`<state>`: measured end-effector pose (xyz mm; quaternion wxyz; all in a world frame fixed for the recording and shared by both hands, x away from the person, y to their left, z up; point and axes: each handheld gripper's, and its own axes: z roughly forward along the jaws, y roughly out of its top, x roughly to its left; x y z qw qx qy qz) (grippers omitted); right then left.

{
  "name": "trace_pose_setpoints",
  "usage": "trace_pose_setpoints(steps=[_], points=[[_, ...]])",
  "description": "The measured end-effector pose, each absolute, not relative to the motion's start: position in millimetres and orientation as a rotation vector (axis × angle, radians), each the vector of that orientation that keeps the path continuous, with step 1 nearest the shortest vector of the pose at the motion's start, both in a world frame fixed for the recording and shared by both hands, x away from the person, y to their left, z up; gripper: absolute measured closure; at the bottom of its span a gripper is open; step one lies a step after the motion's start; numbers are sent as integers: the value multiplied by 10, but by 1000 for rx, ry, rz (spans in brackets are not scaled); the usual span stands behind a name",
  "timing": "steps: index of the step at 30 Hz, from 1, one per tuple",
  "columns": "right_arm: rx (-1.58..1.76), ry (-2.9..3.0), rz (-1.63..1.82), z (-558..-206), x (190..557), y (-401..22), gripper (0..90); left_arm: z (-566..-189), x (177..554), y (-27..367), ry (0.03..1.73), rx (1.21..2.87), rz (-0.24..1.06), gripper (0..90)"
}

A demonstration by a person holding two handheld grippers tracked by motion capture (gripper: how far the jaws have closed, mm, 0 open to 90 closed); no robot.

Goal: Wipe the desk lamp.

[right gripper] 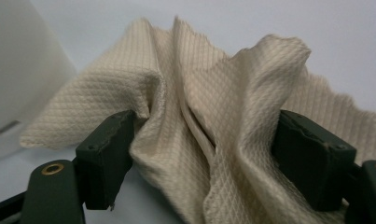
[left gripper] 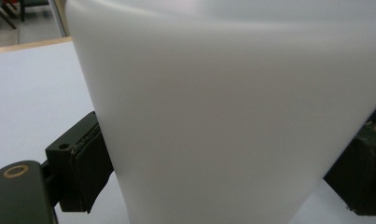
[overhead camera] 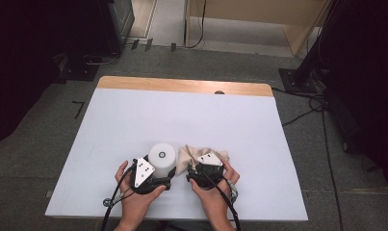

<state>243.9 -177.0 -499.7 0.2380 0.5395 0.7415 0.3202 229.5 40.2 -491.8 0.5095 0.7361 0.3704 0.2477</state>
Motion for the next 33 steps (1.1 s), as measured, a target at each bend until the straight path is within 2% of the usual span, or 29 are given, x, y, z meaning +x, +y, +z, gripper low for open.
trace_pose_setpoints(steps=[3, 4, 6, 8, 10, 13, 17, 22, 33], points=[[1478, 2020, 897, -5002, 2443, -1818, 301, -4899, 2321, 425, 869, 1800, 580, 82], [1478, 2017, 903, -5000, 2447, -1838, 353, -4894, 2333, 435, 858, 1808, 573, 82], [1457, 2023, 903, -4991, 2453, -1888, 514, -4887, 2350, 452, 840, 1821, 561, 82], [1435, 2029, 918, -4983, 2472, -1979, 734, -4882, 2369, 472, 821, 1829, 549, 83], [1460, 2060, 1000, -4972, 2507, -2073, 800, -4874, 2391, 494, 791, 1845, 529, 83], [1426, 2137, 1145, -4967, 2527, -2133, 817, -4844, 2412, 517, 737, 1869, 514, 83], [1281, 2281, 1373, -4929, 2491, -1952, 821, -4806, 2426, 544, 706, 1868, 507, 83], [1181, 2366, 1429, -4925, 2420, -1727, 823, -4787, 2439, 606, 711, 1853, 505, 84], [1251, 2449, 1544, -4998, 2449, -1695, 825, -4796, 2459, 623, 705, 1848, 484, 83]])
